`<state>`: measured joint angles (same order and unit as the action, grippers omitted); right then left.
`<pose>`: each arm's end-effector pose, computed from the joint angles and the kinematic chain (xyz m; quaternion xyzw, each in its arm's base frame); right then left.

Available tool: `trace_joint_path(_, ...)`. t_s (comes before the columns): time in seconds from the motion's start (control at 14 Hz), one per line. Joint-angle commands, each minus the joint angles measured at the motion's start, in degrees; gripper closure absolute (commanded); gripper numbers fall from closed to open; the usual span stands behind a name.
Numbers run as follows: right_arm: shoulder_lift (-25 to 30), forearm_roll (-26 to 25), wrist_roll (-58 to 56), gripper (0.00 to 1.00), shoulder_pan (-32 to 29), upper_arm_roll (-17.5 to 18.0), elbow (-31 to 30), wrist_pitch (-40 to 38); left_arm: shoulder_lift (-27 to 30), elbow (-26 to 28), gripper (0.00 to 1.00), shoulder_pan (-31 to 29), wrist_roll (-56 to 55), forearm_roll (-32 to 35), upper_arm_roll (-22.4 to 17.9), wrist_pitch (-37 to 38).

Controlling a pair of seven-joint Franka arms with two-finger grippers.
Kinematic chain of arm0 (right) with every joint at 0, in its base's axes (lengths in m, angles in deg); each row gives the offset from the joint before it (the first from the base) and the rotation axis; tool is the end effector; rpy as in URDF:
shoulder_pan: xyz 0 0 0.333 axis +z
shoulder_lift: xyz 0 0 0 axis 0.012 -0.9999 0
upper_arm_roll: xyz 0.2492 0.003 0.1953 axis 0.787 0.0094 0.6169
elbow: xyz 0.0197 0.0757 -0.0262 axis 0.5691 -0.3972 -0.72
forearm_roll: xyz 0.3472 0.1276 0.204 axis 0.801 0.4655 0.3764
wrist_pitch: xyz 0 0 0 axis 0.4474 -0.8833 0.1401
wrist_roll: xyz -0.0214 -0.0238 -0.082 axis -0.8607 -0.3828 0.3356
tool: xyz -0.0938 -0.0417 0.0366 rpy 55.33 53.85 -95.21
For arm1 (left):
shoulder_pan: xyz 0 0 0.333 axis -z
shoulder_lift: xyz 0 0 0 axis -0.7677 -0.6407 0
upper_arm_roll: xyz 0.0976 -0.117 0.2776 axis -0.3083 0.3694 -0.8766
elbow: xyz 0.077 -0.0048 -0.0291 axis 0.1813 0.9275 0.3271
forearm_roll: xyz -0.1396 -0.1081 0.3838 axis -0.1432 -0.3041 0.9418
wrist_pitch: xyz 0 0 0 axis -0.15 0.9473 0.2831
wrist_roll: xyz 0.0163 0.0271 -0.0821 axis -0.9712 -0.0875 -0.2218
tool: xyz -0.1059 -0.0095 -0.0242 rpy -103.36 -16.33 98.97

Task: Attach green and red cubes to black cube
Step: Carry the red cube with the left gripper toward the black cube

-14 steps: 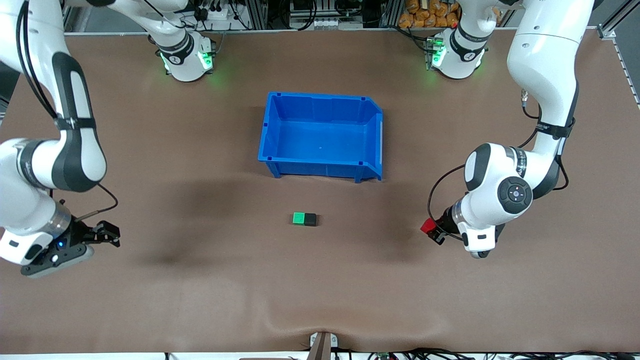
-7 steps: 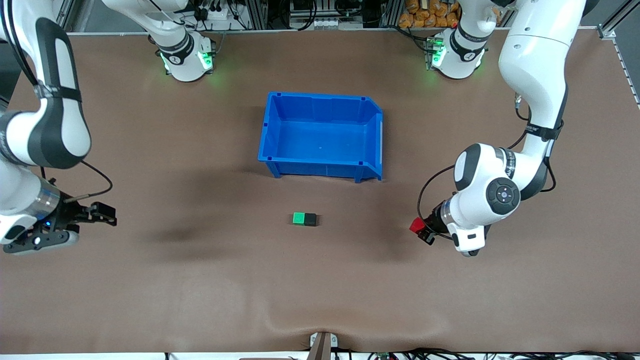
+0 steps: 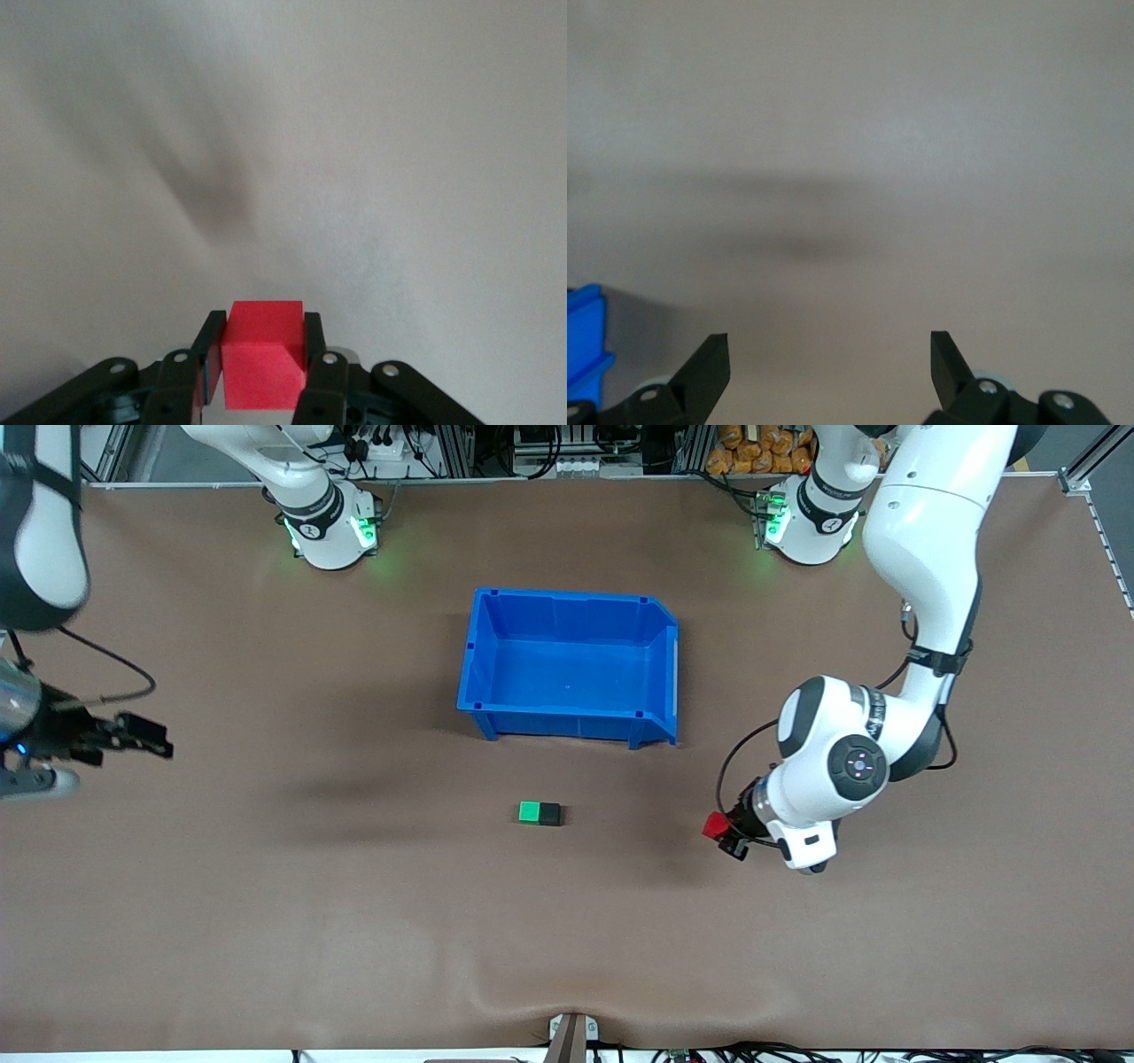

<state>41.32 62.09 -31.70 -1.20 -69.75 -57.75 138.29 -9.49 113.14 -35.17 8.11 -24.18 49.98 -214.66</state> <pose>0.6439 -0.0388 0.5395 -0.9988 -0.0428 0.0163 0.0170 0.6906 -0.2689 0.2603 0.8449 0.5294 -0.0435 0.0628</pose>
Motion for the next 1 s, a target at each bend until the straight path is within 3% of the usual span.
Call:
trace_joint_path(0.0, 3.55, -0.01, 0.64, 0.00, -0.54, 0.41, 0.27, -3.93, -2.61, -4.66, 1.00, 2.50, -4.70, -2.29, -0.47, 1.18)
trace_joint_path(0.43, 7.77, -2.21, 1.34, 0.00, -0.98, 0.32, 0.27, -11.65, -7.97, -11.08, 1.00, 7.24, -16.83, -3.62, -0.47, 0.48)
trace_joint_path(0.64, 12.68, -3.27, 8.25, 0.00, 1.03, 0.94, -3.49, -13.51, -9.47, -11.61, 1.00, 8.83, -22.19, -3.70, -0.39, -2.32)
trace_joint_path(0.93, 13.32, -3.53, 9.16, 0.00, 0.52, 0.59, -4.56, -11.94, -11.58, -13.10, 1.00, 10.68, -25.97, -8.35, -0.12, -4.16)
